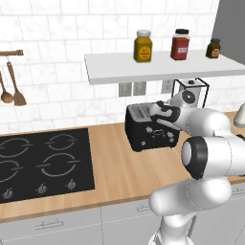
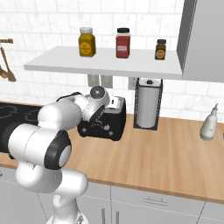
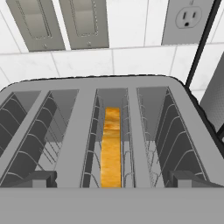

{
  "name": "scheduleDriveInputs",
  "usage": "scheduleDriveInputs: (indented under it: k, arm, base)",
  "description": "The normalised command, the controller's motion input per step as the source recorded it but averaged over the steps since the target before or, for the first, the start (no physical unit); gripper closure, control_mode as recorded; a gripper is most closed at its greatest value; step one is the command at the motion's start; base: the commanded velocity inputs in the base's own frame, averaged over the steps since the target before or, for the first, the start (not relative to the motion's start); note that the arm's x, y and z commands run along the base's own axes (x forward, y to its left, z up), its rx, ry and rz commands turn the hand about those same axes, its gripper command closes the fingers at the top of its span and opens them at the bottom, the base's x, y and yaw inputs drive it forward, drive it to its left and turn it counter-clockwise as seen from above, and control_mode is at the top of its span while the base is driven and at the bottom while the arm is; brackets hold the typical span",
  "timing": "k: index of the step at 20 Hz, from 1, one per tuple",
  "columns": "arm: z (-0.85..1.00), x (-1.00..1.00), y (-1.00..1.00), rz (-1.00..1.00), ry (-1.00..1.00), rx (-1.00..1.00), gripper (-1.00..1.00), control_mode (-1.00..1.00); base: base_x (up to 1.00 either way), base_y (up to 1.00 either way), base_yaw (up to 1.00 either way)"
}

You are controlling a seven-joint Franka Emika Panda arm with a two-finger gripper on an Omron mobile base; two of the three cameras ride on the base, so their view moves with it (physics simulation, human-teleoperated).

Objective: Start the toaster. Once the lever pops up, take the bread to the plate on the dining counter.

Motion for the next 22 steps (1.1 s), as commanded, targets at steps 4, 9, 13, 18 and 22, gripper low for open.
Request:
scheduleDriveInputs:
  k: [4,9,13,18,22]
  arm:
    - [0.0,0.0,0.0,0.0,0.0,0.0,-1.0,-1.0]
    - [0.0,0.0,0.0,0.0,0.0,0.0,-1.0,-1.0]
    - [0.0,0.0,0.0,0.0,0.0,0.0,-1.0,-1.0]
    - [0.0,0.0,0.0,0.0,0.0,0.0,-1.0,-1.0]
    - [0.0,0.0,0.0,0.0,0.0,0.0,-1.0,-1.0]
  base:
    - [0.0,0.0,0.0]
    - [0.0,0.0,0.0]
    - [0.0,0.0,0.0]
    - [0.0,0.0,0.0]
    - [0.0,0.0,0.0]
